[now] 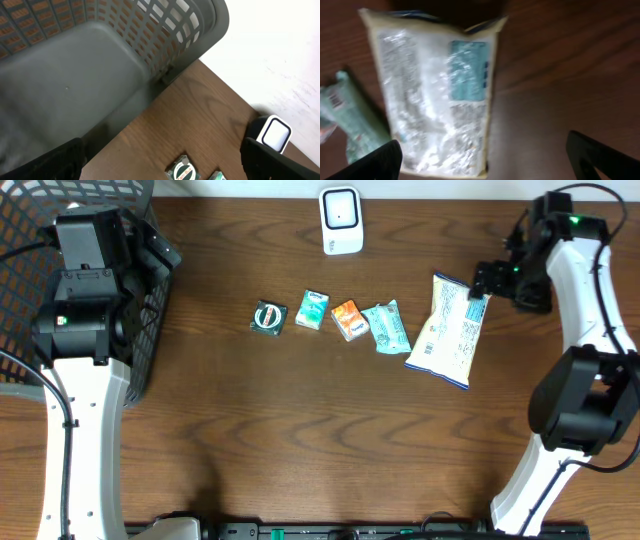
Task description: Scan the item barcode
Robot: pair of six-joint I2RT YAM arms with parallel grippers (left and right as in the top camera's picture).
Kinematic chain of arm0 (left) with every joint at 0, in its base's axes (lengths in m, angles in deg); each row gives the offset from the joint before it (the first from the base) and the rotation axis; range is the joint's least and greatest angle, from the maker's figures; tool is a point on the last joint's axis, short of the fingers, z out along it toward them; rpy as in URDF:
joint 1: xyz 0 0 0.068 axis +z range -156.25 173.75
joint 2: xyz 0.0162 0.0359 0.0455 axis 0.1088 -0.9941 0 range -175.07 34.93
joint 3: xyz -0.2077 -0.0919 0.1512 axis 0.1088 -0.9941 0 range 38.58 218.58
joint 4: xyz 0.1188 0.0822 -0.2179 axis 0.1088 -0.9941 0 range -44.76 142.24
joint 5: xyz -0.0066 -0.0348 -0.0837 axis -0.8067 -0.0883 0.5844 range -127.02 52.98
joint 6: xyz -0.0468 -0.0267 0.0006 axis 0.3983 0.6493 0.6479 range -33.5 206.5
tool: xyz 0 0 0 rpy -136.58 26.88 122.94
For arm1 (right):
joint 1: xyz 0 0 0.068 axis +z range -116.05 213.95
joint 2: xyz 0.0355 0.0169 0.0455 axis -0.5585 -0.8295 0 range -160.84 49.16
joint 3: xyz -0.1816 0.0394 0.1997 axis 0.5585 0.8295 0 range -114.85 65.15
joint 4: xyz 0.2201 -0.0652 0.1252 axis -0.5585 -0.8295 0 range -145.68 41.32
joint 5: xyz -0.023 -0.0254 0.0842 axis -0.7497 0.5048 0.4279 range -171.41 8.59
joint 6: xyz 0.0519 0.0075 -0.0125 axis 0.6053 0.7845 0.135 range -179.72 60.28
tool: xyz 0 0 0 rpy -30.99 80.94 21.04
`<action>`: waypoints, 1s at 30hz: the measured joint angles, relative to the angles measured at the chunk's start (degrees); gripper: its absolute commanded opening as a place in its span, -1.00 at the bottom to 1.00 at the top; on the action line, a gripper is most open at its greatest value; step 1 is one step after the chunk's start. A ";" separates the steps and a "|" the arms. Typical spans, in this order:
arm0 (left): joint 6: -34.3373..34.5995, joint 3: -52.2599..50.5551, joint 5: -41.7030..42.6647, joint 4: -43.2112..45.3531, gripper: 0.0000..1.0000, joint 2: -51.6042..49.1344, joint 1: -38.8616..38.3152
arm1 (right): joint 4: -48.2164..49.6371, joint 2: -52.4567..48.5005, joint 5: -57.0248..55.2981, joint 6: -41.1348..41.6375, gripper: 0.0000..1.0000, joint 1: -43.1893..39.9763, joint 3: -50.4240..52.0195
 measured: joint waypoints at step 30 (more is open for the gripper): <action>0.00 0.00 0.00 -0.02 0.96 0.00 0.00 | 36.96 3.32 32.63 -6.21 -0.55 -3.06 36.00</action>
